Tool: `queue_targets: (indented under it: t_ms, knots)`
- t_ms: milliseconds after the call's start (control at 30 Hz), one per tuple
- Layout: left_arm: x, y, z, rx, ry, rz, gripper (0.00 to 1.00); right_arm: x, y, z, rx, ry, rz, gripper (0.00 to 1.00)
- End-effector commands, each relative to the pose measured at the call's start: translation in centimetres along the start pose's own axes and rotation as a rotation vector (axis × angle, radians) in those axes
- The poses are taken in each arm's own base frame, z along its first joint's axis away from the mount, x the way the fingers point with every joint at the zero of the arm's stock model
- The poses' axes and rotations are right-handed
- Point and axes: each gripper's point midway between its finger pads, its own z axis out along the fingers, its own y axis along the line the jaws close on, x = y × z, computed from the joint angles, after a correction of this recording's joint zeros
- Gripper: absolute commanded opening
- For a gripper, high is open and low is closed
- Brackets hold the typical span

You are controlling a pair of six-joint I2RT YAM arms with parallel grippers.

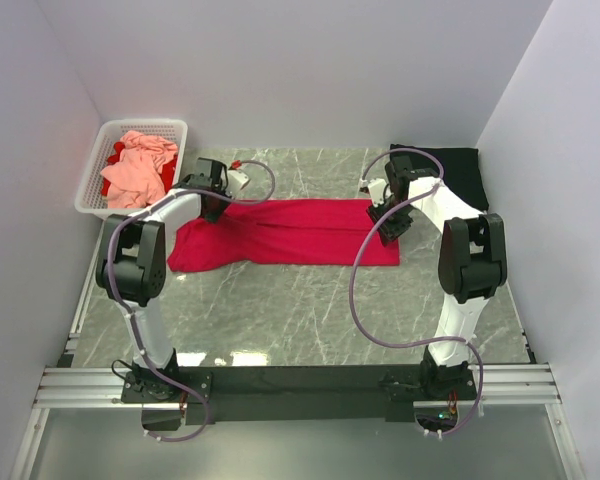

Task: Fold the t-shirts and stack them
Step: Fold the tshirt

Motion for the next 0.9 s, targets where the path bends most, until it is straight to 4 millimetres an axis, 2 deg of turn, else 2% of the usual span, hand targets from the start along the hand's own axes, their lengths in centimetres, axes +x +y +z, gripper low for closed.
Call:
queue_targets:
  t_ms: [0,33,100,233,333,400,467,500,600,633,733,767,833,867]
  knots:
    - [-2.1,3.4,0.1,-0.086,-0.063,-0.001,0.32,-0.2,-0.2,0.2,0.008,-0.011,-0.010,0.37]
    - [-2.1,3.9,-0.1,-0.088,-0.071,-0.018,0.40,-0.3,-0.1,0.2,0.007,-0.013,-0.012,0.37]
    - [-2.6,4.7,-0.7,-0.078,-0.104,-0.057,0.47,-0.5,-0.2,0.1,0.009,-0.020,-0.008,0.37]
    - [-3.0,6.0,-2.1,-0.061,-0.143,-0.130,0.49,-2.1,-0.7,0.2,0.014,-0.047,0.003,0.36]
    - [-2.7,5.9,-2.7,-0.030,-0.146,-0.186,0.48,-3.6,-0.7,0.4,0.001,-0.071,0.015,0.34]
    - [-2.6,5.2,-3.1,-0.002,-0.162,-0.206,0.46,-4.2,-0.3,1.2,-0.011,-0.068,0.012,0.33]
    - [-2.5,3.6,-3.4,0.069,-0.180,-0.201,0.47,-5.1,0.4,1.4,-0.027,-0.077,0.005,0.32]
    - [-3.1,2.5,-3.9,0.135,-0.217,-0.189,0.48,-5.3,0.7,1.9,-0.037,-0.072,0.004,0.32]
    - [-4.0,0.8,-4.1,0.243,-0.238,-0.207,0.50,-5.7,1.4,2.5,-0.054,-0.067,0.002,0.31]
    - [-5.2,1.2,-4.5,0.254,-0.264,-0.215,0.50,-5.8,1.6,2.6,-0.059,-0.071,0.006,0.31]
    - [-6.4,0.0,-4.0,0.334,-0.273,-0.229,0.50,-5.9,1.9,2.7,-0.074,-0.071,0.015,0.31]
    - [-7.3,0.2,-4.2,0.343,-0.290,-0.221,0.50,-5.8,1.9,2.8,-0.075,-0.068,0.020,0.31]
    - [-7.3,-1.4,-3.4,0.419,-0.270,-0.208,0.50,-5.8,1.9,2.8,-0.074,-0.068,0.018,0.31]
    - [-8.1,-1.4,-3.3,0.430,-0.284,-0.207,0.50,-5.8,1.9,2.7,-0.073,-0.069,0.019,0.31]
